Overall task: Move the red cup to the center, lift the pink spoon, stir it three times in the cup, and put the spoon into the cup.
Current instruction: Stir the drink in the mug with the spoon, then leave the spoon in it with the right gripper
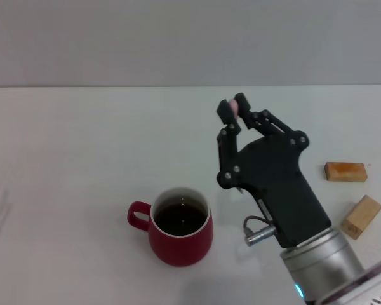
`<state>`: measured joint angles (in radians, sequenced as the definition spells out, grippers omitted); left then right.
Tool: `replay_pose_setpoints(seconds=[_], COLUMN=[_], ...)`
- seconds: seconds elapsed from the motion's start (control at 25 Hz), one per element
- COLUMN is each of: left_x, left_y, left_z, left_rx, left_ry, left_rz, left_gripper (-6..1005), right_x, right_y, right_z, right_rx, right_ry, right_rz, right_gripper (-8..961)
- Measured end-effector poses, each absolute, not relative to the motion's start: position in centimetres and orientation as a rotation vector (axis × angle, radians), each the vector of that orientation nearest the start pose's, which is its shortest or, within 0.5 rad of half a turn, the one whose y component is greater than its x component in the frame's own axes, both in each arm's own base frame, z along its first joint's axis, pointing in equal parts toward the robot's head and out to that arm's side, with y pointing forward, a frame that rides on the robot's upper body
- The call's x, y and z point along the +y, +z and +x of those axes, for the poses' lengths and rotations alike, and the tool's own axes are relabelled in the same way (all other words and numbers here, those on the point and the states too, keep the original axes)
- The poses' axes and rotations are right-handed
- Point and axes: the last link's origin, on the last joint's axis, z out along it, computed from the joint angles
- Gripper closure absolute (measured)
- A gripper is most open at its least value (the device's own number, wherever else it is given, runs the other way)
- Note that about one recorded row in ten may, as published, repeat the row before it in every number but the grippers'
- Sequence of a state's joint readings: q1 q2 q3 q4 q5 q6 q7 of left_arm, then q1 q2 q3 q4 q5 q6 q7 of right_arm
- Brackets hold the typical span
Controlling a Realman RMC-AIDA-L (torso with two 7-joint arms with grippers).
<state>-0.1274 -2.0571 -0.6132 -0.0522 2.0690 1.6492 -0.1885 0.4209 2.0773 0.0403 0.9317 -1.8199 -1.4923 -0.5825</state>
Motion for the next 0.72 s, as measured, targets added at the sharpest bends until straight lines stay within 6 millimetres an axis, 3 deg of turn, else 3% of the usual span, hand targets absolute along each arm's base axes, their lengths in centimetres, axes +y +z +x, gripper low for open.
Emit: replay_pose_setpoints(seconds=[0.72], left_x=[19.4], left_y=[3.2], left_z=[-38.1], left_rx=[-0.424], left_ry=[-0.721], left_rz=[-1.398], left_gripper=[167], right_x=[22.9], right_y=[-13.1], right_z=[13.1], right_rx=[0.278], right_ry=[1.169], right_rz=[-2.005], right_gripper=[951])
